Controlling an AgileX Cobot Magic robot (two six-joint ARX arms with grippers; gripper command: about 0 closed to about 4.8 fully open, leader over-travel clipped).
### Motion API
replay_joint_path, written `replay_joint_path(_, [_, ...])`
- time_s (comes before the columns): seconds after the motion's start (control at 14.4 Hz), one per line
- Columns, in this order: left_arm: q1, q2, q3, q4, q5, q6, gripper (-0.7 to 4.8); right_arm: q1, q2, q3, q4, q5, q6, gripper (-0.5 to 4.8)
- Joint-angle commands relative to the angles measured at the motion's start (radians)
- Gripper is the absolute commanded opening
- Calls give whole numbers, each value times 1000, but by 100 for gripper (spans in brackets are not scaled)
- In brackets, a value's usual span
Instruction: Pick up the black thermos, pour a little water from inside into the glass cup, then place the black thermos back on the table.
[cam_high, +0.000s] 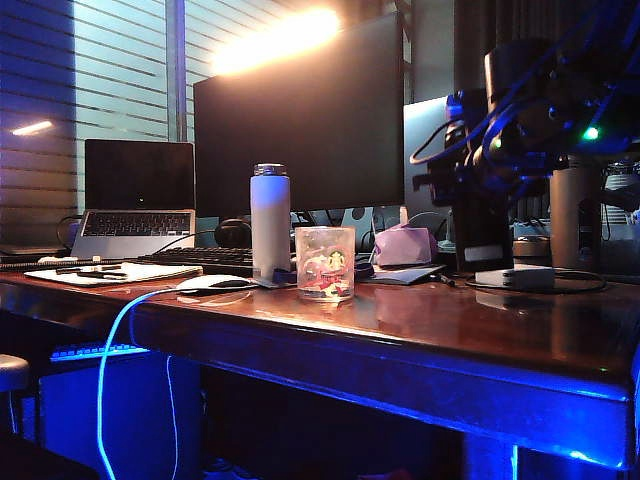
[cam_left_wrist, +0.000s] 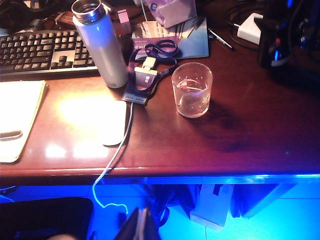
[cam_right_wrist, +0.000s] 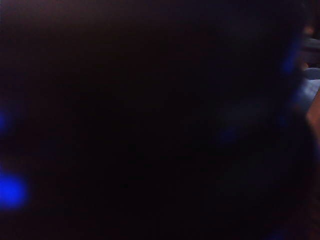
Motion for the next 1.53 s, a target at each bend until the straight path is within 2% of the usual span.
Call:
replay_joint_path(0.07, [0,-3,5,2,6,-3,22,1,-12,45,64,5,-3,25])
replay_joint_path(1.11, [0,-3,5,-11,6,-3,21,88,125,173,66,-18,-8,25])
replay_joint_path(1.53, [0,-3,5,-13,6,-3,21,102,134,250,-7,-47,-34,25])
